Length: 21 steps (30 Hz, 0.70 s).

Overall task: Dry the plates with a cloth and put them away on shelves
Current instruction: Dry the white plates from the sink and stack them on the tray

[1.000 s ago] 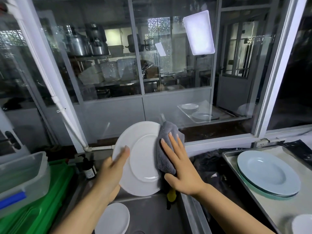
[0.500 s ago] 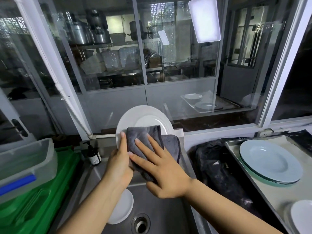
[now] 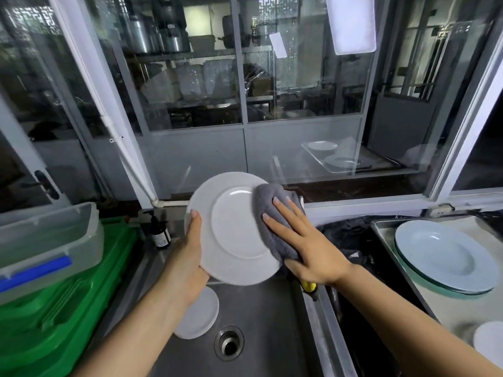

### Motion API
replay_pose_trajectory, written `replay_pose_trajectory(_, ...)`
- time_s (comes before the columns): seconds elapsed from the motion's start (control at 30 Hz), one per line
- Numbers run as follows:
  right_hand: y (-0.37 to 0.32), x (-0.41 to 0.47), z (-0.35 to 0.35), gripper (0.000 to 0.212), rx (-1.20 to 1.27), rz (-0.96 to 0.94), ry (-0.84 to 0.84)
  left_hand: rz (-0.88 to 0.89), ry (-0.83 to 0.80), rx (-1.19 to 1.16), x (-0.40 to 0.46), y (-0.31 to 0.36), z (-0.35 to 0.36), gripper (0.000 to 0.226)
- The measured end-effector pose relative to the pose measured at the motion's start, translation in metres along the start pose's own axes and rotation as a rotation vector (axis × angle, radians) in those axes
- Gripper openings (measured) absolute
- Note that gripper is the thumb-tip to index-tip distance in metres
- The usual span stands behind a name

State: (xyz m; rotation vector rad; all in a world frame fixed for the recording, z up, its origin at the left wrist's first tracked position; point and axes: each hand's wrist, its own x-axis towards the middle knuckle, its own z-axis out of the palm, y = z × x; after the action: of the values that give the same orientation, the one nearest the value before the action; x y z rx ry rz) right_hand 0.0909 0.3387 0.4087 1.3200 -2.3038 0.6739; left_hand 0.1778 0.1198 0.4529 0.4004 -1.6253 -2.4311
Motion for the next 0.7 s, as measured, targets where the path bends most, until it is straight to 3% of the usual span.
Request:
replay_pose_trajectory(0.2,0.001,0.018,-0.018,0.094,0.111,0.119,0.007,0.026,0.013,0.291,-0.015,0.008,0.003,0.042)
replay_pose_trajectory(0.37,-0.017,0.038,-0.024,0.090,0.034,-0.018,0.020,0.143,-0.104,0.585,-0.016,0.006,0.011,0.017)
replay_pose_trajectory(0.53,-0.019,0.036,-0.021,0.098,-0.083,-0.093,0.059,0.270,-0.111,0.965,-0.004,0.011,0.002,0.047)
replay_pose_trajectory(0.7,-0.011,0.019,-0.003,0.100,-0.110,-0.076,0.168,0.466,-0.242,1.377,0.004,0.021,-0.007,0.023)
